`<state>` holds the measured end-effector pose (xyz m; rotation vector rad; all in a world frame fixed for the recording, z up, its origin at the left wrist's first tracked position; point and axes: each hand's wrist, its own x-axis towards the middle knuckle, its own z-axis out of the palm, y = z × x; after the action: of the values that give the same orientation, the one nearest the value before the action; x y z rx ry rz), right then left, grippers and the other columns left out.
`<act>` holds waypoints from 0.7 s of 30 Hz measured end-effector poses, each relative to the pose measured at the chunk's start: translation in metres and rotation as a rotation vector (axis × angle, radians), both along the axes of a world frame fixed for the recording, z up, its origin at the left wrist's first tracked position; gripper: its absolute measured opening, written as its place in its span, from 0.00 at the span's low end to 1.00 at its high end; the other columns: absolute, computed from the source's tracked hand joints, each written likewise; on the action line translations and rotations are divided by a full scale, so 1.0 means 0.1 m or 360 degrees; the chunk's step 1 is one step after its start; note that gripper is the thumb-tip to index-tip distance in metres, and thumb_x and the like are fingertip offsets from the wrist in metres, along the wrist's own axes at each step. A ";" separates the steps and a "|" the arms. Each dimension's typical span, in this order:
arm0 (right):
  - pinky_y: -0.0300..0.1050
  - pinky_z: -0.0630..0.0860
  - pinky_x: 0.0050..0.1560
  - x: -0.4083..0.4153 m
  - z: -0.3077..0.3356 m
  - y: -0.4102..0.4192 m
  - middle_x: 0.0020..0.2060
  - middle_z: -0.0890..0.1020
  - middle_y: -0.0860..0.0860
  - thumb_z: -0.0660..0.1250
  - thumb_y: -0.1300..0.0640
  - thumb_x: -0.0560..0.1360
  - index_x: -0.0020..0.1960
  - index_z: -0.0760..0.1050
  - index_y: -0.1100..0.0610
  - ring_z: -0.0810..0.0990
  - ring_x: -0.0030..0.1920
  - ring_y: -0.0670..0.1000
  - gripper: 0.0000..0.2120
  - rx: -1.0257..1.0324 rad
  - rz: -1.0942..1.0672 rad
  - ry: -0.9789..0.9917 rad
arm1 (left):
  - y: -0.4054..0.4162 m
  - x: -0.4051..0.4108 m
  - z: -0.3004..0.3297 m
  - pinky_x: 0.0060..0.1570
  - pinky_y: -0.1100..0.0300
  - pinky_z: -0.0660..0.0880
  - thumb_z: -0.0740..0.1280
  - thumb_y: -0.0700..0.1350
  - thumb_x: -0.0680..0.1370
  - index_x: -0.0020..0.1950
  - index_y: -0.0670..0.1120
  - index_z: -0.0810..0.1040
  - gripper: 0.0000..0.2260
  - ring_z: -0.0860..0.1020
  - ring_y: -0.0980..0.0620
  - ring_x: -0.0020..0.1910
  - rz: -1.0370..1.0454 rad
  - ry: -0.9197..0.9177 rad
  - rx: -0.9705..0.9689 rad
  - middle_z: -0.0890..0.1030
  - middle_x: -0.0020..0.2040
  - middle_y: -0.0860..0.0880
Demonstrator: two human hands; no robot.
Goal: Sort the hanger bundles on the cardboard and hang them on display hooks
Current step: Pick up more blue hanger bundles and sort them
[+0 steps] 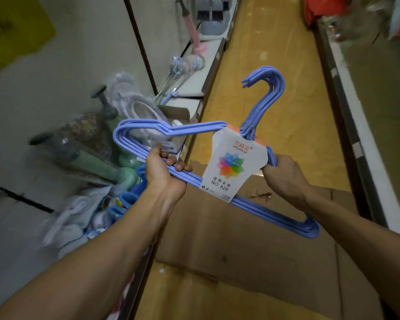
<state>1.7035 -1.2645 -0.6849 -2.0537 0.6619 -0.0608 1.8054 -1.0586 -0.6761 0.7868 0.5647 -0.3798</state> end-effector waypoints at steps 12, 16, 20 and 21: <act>0.46 0.62 0.30 -0.08 3.60 0.10 0.28 0.70 0.54 0.61 0.54 0.79 0.34 0.67 0.59 0.65 0.30 0.52 0.16 -0.0151 0.0036 -0.0267 | 0.04 -0.15 3.66 0.23 0.65 0.59 0.58 0.45 0.79 0.33 0.48 0.57 0.16 0.55 0.52 0.20 0.0170 -0.0311 0.0073 0.56 0.23 0.52; 0.46 0.61 0.30 -0.29 4.53 0.20 0.26 0.68 0.51 0.61 0.56 0.79 0.32 0.64 0.56 0.64 0.29 0.51 0.17 -0.0189 0.0018 -0.0418 | 0.17 -0.34 4.65 0.25 0.64 0.60 0.58 0.44 0.79 0.33 0.48 0.59 0.16 0.56 0.52 0.20 0.0139 -0.0389 0.0037 0.58 0.23 0.52; 0.45 0.59 0.29 -0.61 5.10 0.30 0.24 0.66 0.49 0.61 0.58 0.79 0.32 0.64 0.56 0.61 0.26 0.49 0.16 -0.0152 0.0031 -0.0517 | 0.34 -0.70 5.37 0.30 0.59 0.62 0.59 0.47 0.82 0.33 0.49 0.60 0.18 0.59 0.53 0.20 0.0000 -0.0441 -0.0043 0.61 0.23 0.53; 0.44 0.58 0.28 -0.70 5.22 0.33 0.24 0.65 0.49 0.60 0.59 0.79 0.32 0.64 0.56 0.60 0.26 0.48 0.17 -0.0135 0.0045 -0.0540 | 0.38 -0.80 5.51 0.32 0.59 0.63 0.59 0.47 0.82 0.33 0.49 0.61 0.18 0.59 0.53 0.20 -0.0008 -0.0450 -0.0056 0.61 0.23 0.53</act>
<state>1.6337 -1.2318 -0.1631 -2.0666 0.4246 -0.4177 1.7252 -1.0208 -0.1254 0.7921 0.2906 -0.2762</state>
